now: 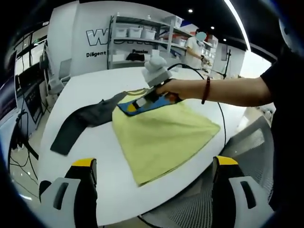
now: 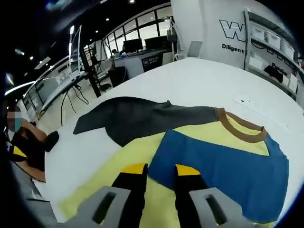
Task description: Fold the garment on the visible template until the final outline fits inside the template.
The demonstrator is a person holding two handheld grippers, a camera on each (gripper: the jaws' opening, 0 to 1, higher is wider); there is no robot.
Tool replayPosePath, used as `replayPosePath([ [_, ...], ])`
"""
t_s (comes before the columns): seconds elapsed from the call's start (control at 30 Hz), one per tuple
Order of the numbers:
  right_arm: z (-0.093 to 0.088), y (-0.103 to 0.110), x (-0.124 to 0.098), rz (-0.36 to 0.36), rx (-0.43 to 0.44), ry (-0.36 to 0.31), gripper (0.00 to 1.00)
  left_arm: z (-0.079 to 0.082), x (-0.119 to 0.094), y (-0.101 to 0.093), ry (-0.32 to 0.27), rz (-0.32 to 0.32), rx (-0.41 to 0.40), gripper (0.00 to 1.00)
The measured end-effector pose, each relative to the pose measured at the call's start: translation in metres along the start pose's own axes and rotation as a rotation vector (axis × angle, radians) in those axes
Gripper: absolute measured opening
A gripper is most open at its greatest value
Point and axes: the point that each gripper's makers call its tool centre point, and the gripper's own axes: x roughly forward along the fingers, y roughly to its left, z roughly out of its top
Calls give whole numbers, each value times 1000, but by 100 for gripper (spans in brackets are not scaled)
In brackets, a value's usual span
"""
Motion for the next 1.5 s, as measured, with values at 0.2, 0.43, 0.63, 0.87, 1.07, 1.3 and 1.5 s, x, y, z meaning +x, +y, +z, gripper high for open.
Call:
replayPosePath([
  [0.2, 1, -19, -18, -27, 22, -29, 47, 7, 4, 1, -16, 7, -8, 99],
  [0.43, -4, -63, -49, -125, 56, -62, 67, 14, 15, -5, -20, -8, 10, 99],
  [0.63, -18, -95, -65, -188, 88, -45, 70, 16, 20, -11, -9, -34, 22, 99],
  [0.87, -38, -135, -85, -269, 171, -47, 73, 18, 22, -12, -18, -37, 25, 99],
  [1.07, -50, -158, -95, -311, 224, -27, 75, 15, 22, -13, -2, -43, 29, 99],
  [1.3, -75, -172, -105, -325, 276, 18, 70, 14, 23, -14, -2, -44, 24, 99],
  [1.5, -84, -181, -112, -341, 292, 14, 52, 17, 23, -16, -13, -52, 28, 99],
])
